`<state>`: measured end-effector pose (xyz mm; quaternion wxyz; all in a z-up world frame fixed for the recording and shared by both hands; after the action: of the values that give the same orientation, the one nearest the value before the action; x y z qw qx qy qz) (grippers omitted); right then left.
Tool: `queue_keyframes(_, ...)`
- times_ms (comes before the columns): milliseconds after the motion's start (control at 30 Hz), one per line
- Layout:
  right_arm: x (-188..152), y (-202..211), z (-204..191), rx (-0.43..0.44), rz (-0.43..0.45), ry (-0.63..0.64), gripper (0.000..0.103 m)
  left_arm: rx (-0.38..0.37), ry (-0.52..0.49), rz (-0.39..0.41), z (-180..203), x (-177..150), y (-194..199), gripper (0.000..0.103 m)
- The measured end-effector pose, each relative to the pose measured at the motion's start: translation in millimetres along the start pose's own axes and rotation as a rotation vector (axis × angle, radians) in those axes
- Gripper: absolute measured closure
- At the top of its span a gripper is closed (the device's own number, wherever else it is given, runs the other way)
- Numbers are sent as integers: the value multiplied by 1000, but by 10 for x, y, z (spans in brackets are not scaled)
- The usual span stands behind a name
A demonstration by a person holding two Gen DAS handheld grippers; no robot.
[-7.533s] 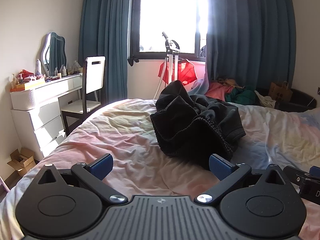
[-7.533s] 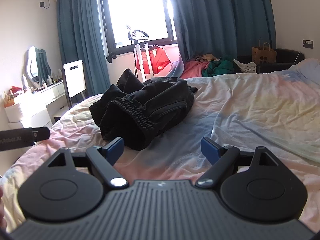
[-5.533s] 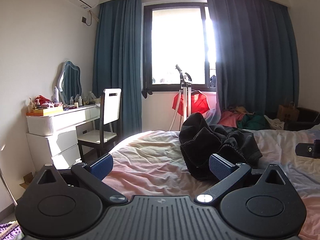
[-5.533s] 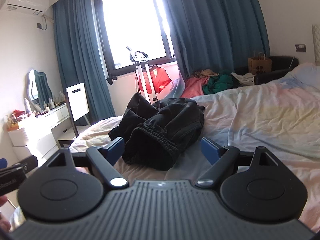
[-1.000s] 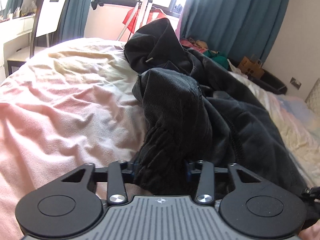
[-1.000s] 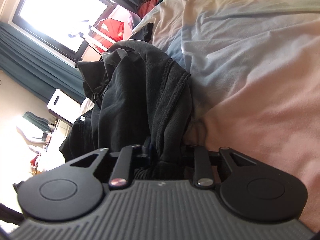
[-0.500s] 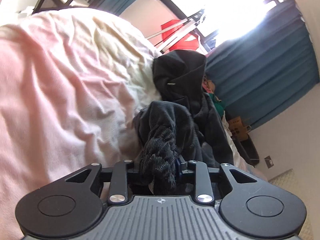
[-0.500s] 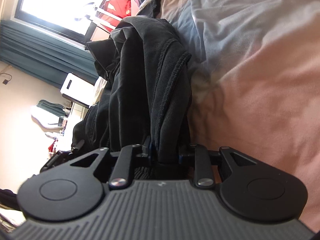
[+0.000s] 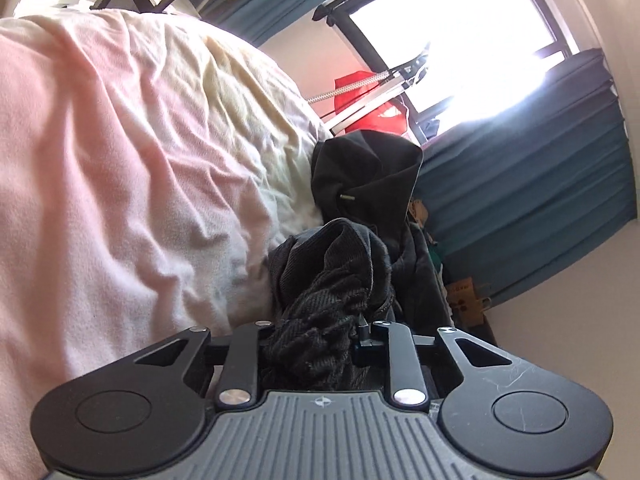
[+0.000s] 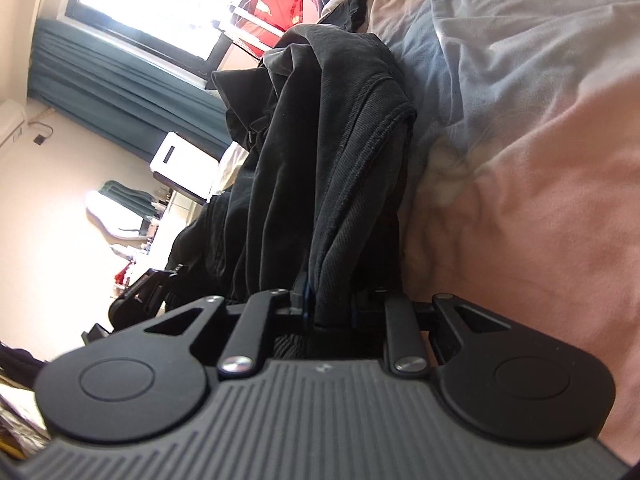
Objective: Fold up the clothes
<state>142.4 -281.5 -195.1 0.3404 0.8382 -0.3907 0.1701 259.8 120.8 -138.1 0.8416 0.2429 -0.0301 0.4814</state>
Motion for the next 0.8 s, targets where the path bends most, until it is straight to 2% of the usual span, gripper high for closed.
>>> queue_keyframes(100,-1,41,-138,55,13,-48,83,-2,-15,34,88,131,83,84)
queue_keyframes(233,-128,-48,-639,157,5,-29,84,88,-114,90,130,782,192,85)
queue_keyframes(400,-487,-564,-1503,335,-60,-19,88,199,-238,161,191,1604,341,86)
queue_keyframes(500,-698,-1013,-2013,379,-115,78,88,266,-312,203,233,2100,436,86)
queue_keyframes(667,-1072,-1800,-2485,460,-225,87,88,416,-389,216,-223,2708,321,85)
queue_keyframes(733,-1228,-2012,-2541,453,-259,104,88,435,-424,198,-459,2778,212,84)
queue_keyframes(800,-1345,-2159,-2518,431,-278,117,88,422,-454,205,-638,2740,132,83)
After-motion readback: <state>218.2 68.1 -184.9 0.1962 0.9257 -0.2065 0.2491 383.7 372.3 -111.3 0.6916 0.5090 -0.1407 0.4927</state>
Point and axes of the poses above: each gripper's, at about its wrist camera, not at the fingertips, and y roughly against the way its jaws point, z to its right, x to its top, the point moved 8 cm from there along -y, roughly the way its jaws point, and after that the axes turned 14 degrees about y, right-handed, at the moved point
